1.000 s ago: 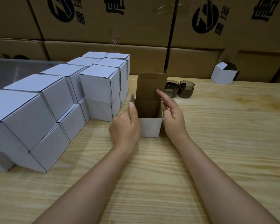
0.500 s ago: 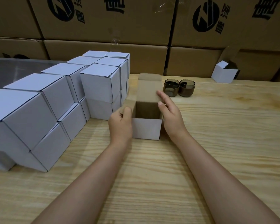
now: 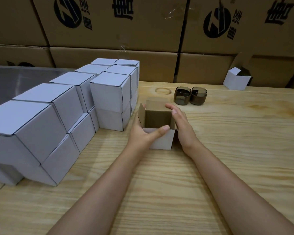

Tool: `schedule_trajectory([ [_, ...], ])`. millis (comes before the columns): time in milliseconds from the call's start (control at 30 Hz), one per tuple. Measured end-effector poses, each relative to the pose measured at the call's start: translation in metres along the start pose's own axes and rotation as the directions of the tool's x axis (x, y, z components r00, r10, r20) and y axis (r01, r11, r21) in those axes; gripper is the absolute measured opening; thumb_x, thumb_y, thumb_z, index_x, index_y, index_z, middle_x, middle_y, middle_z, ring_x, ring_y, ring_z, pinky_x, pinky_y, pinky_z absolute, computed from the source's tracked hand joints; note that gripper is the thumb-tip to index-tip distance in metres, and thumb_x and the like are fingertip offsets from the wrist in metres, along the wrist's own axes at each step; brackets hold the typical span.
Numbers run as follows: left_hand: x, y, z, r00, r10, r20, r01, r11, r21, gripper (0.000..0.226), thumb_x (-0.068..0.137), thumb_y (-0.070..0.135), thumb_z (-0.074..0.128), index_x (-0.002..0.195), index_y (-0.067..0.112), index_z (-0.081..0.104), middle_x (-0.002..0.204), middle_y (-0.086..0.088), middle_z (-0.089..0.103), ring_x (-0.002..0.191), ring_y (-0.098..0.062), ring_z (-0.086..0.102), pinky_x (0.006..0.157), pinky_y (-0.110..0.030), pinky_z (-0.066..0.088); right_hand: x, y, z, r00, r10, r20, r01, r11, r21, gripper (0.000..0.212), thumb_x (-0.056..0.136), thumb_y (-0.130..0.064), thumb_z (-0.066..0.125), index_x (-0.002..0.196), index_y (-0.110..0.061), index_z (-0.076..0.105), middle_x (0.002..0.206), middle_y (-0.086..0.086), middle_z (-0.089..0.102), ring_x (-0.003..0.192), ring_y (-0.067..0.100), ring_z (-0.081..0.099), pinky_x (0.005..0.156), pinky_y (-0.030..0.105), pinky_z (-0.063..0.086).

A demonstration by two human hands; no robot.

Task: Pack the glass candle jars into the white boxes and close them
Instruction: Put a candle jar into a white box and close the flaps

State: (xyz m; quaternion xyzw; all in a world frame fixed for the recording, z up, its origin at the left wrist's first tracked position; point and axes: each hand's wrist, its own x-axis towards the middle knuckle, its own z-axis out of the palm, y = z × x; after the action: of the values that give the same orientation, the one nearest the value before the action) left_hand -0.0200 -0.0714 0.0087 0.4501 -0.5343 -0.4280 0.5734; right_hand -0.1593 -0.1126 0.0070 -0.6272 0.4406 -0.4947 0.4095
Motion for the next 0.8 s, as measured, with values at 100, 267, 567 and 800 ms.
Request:
schedule_trajectory([
  [100,0.003,-0.001,-0.003,0.999,-0.004,-0.035,0.005,1.0,0.011,0.103,0.051,0.043,0.081,0.143,0.031,0.036,0.129,0.01,0.053,0.118,-0.003,0.051,0.088,-0.014,0.047,0.005,-0.004,0.002,0.983,0.106,-0.147,-0.07,0.97,0.233,0.031,0.101,-0.038,0.034,0.116,-0.032,0.061,0.125,0.003,0.055,0.115,0.015,0.051,0.095,0.035,0.047],
  [267,0.008,-0.006,-0.001,0.999,0.011,-0.038,-0.007,0.995,0.099,0.095,0.069,0.015,0.083,0.148,0.024,0.03,0.141,0.01,0.045,0.126,-0.007,0.046,0.1,-0.018,0.042,0.056,-0.016,-0.024,0.895,0.065,-0.442,-0.066,0.998,0.014,0.023,0.096,-0.012,0.045,0.106,-0.018,0.065,0.097,-0.004,0.064,0.094,0.015,0.058,0.08,0.026,0.049],
  [567,0.006,-0.011,0.001,0.998,0.014,0.056,-0.026,0.974,0.224,0.094,0.072,0.031,0.082,0.147,0.034,0.025,0.134,0.021,0.046,0.121,0.008,0.045,0.097,-0.015,0.04,0.109,-0.033,-0.053,0.95,0.309,-0.038,-0.31,0.928,-0.208,0.022,0.093,-0.011,0.051,0.094,-0.021,0.07,0.108,0.008,0.064,0.073,0.013,0.058,0.048,0.02,0.047],
  [800,0.007,-0.007,0.004,0.999,-0.013,0.033,0.003,0.962,0.273,0.103,0.07,0.03,0.084,0.149,0.034,0.018,0.142,0.016,0.042,0.128,-0.005,0.043,0.106,-0.035,0.042,0.089,-0.03,-0.068,0.782,0.478,0.4,-0.452,0.877,-0.166,0.032,0.092,0.001,0.044,0.108,-0.015,0.067,0.095,0.007,0.072,0.079,0.021,0.071,0.056,0.032,0.056],
])
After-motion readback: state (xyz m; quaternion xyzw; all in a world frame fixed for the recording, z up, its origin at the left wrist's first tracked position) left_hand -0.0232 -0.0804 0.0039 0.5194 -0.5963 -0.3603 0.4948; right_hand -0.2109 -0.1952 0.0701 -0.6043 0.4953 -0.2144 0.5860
